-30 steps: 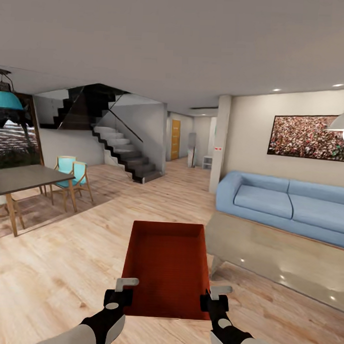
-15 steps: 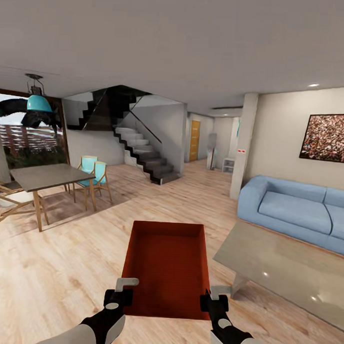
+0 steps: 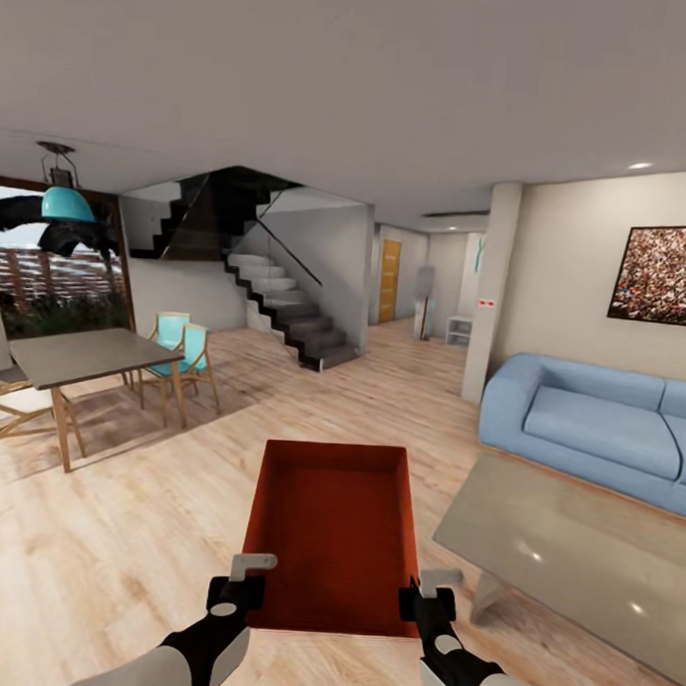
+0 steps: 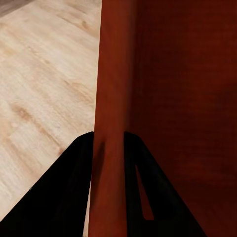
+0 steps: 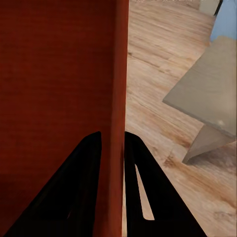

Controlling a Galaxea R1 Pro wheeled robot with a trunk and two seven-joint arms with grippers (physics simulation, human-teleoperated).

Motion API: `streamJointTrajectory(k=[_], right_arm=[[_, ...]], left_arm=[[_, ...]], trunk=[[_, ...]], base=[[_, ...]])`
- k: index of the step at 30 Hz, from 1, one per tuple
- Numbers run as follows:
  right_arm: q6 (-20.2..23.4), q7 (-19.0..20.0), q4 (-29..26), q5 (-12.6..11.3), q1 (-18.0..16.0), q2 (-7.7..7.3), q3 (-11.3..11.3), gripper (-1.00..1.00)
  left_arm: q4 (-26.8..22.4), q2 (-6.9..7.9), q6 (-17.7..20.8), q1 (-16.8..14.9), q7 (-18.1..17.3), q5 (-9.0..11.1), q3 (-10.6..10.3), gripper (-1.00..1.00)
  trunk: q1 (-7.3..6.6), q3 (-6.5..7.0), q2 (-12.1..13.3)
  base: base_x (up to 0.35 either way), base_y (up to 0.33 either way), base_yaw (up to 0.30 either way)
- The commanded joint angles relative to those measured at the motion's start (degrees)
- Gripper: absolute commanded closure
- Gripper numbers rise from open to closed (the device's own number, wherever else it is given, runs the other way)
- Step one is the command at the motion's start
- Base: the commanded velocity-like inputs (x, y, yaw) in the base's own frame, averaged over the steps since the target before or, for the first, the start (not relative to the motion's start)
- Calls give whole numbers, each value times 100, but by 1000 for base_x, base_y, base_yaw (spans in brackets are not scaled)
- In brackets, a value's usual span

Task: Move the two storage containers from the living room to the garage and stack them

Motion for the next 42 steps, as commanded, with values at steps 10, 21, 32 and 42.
streamJointTrajectory(k=[10,21,32,42], right_arm=[[-31,-9,41,-120,-1,12,4,100],[-33,-6,41,-123,-2,9,4,100],[-33,-3,41,-123,-2,1,4,100],[-32,-3,41,-123,-2,0,4,100]], left_arm=[[-56,0,-28,-10,150,-63,206,100],[-50,-2,-15,-10,150,-63,203,100],[-49,0,-15,-10,142,-63,210,100],[-44,7,-15,-10,134,-63,211,100]], trunk=[[5,-9,-7],[5,-9,-7],[5,-9,-7],[5,-9,-7]], base=[[322,0,0],[322,0,120],[322,0,217],[322,0,3]])
